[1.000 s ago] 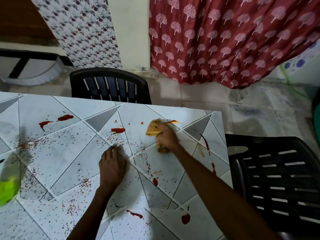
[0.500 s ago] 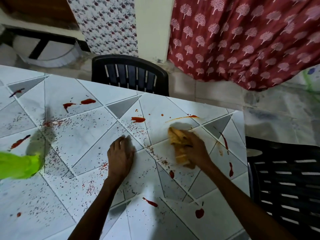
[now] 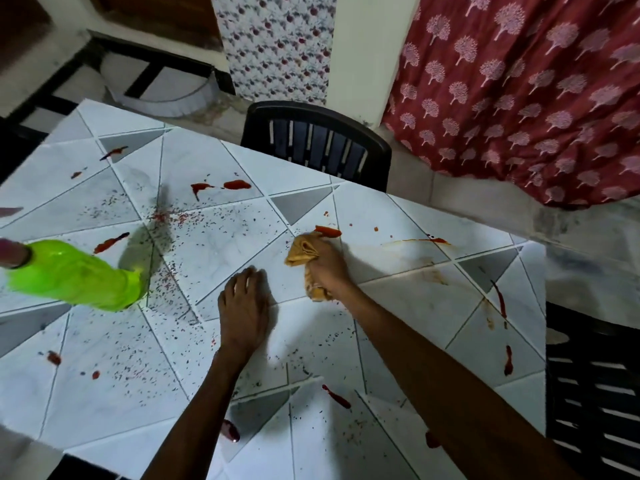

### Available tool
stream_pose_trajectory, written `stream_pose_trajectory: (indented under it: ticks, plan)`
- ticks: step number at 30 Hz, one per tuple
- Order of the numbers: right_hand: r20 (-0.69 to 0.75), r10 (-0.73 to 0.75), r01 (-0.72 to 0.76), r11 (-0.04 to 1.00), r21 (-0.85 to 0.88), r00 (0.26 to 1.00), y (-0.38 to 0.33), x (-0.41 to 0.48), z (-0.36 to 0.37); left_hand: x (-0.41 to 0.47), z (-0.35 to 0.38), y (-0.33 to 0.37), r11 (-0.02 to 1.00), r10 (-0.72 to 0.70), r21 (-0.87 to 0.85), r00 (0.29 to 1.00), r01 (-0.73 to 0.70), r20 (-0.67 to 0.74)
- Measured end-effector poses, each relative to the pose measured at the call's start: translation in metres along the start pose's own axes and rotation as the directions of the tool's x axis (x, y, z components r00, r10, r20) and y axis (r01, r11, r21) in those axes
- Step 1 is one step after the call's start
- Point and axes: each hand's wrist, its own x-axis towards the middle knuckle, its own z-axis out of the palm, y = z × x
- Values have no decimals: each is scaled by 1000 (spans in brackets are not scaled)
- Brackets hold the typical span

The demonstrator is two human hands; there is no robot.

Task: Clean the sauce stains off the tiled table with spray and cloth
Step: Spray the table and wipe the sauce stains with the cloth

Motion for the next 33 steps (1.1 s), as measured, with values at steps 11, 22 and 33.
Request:
stream_pose_trajectory:
  ticks: [11, 22, 33]
  plan:
    - [2, -23, 22, 983, 185, 1000, 15, -52, -31, -1, -6, -14, 998, -3, -66, 1000, 3, 1]
    - [-315, 233, -205, 971, 120, 920, 50, -48, -58, 16, -16, -9, 987, -71, -148, 992, 56, -102]
    - [222, -21, -32, 972, 231, 975, -37, 3, 37, 41, -23, -51, 984, -170, -62, 985, 169, -9]
